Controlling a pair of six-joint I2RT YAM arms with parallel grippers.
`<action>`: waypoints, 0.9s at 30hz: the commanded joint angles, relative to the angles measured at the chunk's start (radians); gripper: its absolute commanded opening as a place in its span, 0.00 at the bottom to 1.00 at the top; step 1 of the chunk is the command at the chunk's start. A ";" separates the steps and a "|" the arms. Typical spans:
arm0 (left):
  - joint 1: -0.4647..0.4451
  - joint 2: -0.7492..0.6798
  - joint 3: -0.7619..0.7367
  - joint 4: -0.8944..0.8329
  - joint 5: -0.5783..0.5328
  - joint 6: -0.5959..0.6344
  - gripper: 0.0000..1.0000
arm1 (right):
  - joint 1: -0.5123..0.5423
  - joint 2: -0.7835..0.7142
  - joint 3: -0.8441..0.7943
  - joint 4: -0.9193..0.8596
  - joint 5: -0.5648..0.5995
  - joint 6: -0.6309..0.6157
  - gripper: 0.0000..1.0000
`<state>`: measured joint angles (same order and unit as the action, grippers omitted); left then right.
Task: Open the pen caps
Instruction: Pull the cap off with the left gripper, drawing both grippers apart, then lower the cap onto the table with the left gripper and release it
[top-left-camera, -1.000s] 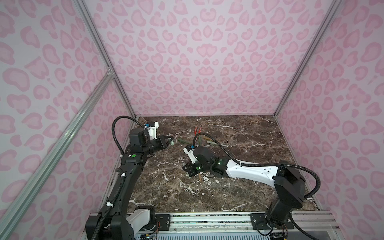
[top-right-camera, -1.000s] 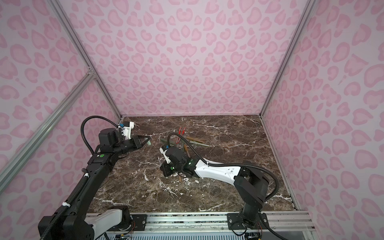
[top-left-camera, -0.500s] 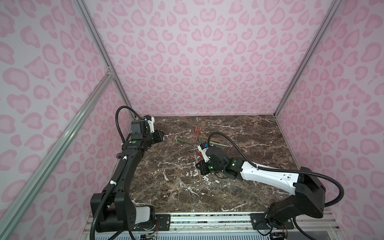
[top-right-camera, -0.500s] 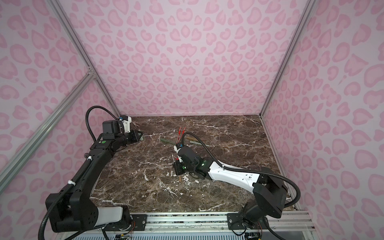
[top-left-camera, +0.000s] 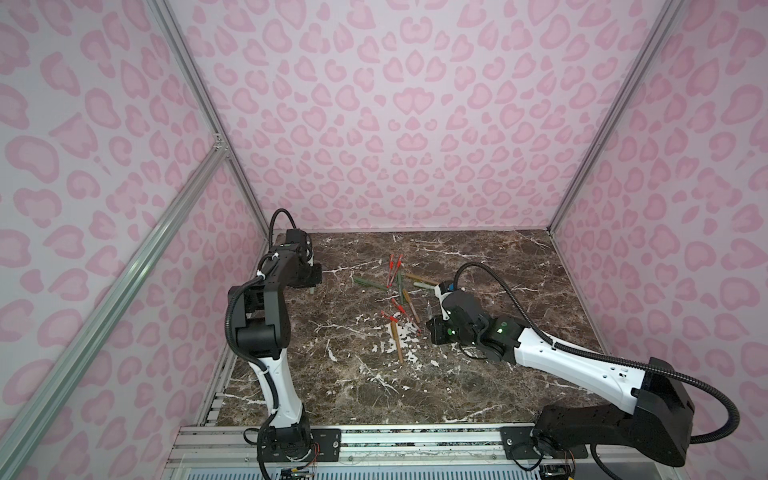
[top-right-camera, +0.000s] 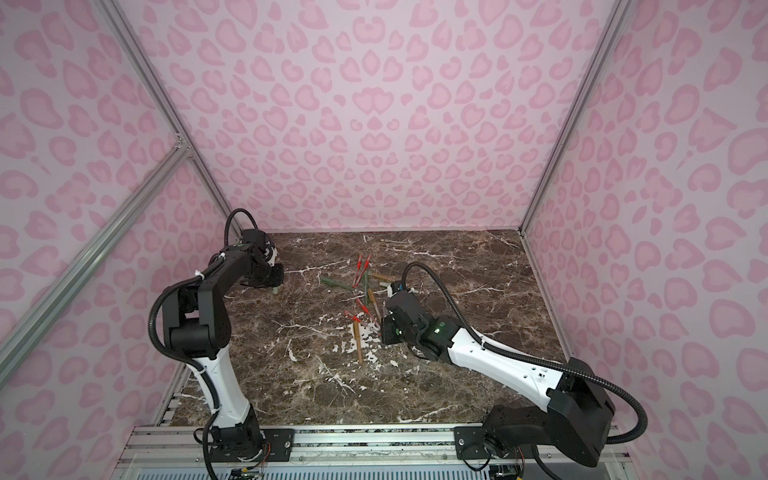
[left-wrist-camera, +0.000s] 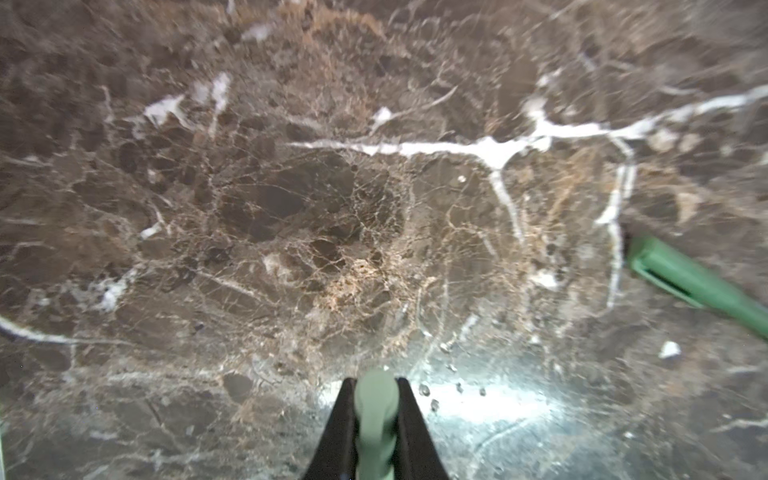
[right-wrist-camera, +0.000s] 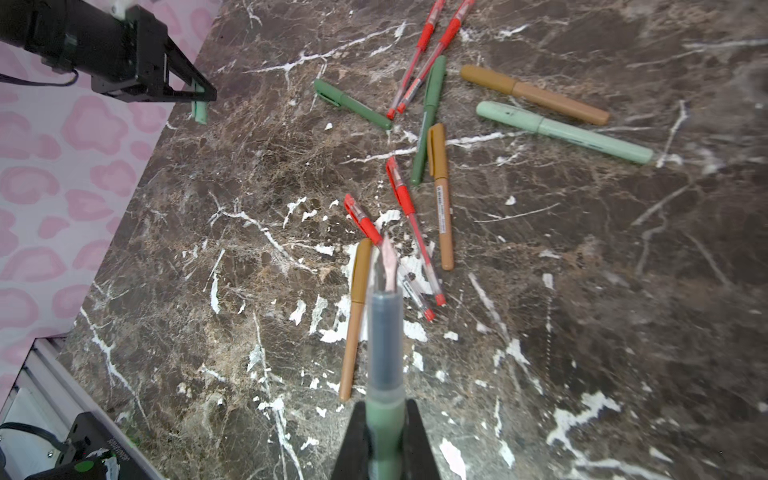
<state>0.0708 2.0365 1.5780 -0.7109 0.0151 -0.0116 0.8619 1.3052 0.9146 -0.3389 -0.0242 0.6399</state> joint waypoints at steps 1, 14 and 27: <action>0.006 0.046 0.040 -0.097 -0.049 0.044 0.04 | -0.004 -0.026 -0.015 -0.033 0.020 0.004 0.00; 0.008 0.149 0.074 -0.127 -0.060 0.070 0.06 | -0.015 -0.076 -0.057 -0.037 0.024 0.017 0.00; 0.006 0.160 0.067 -0.128 -0.078 0.066 0.28 | -0.035 -0.081 -0.057 -0.040 0.010 0.006 0.00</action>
<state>0.0776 2.1818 1.6558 -0.8127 -0.0532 0.0490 0.8288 1.2282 0.8600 -0.3717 -0.0174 0.6537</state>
